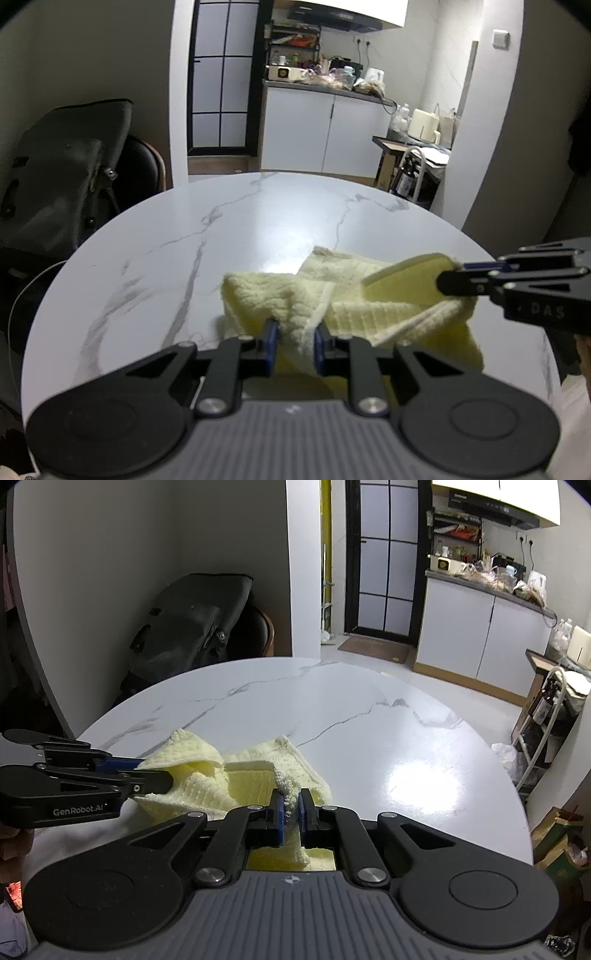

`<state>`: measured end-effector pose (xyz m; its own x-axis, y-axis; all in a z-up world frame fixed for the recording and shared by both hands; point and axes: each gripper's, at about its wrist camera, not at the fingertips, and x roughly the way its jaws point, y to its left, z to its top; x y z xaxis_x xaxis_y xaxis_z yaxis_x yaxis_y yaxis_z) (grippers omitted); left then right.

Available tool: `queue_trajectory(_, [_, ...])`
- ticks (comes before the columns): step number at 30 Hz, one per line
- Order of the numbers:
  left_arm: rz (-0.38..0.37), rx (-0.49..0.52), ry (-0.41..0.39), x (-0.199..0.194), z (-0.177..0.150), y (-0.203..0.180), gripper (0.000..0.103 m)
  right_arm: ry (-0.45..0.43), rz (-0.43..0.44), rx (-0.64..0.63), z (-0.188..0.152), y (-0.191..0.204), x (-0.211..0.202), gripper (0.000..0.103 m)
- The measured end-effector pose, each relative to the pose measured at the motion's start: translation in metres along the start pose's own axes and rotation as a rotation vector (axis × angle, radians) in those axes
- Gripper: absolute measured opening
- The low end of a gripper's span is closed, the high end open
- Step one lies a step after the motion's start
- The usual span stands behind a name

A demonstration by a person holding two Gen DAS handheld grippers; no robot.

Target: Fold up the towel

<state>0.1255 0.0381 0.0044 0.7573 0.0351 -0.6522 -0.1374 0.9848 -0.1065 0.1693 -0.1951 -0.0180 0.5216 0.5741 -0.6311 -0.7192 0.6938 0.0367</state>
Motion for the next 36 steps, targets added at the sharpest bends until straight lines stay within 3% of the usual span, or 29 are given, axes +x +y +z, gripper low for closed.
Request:
queue_trajectory(8, [0.053, -0.053, 0.007, -0.009, -0.007, 0.023, 0.03, -0.017, -0.009, -0.023, -0.002, 0.009, -0.019, 0.008])
queue_trajectory(20, [0.045, -0.076, 0.016, -0.017, -0.018, 0.036, 0.035, 0.011, -0.024, -0.009, -0.02, 0.014, -0.033, 0.008])
queue_trajectory(27, [0.035, -0.112, 0.003, -0.023, -0.023, 0.049, 0.044, 0.032, -0.023, -0.008, -0.03, 0.019, -0.033, 0.008])
queue_trajectory(36, [0.049, -0.136, -0.003, -0.024, -0.025, 0.061, 0.045, 0.066, -0.007, 0.001, -0.047, 0.027, -0.029, 0.009])
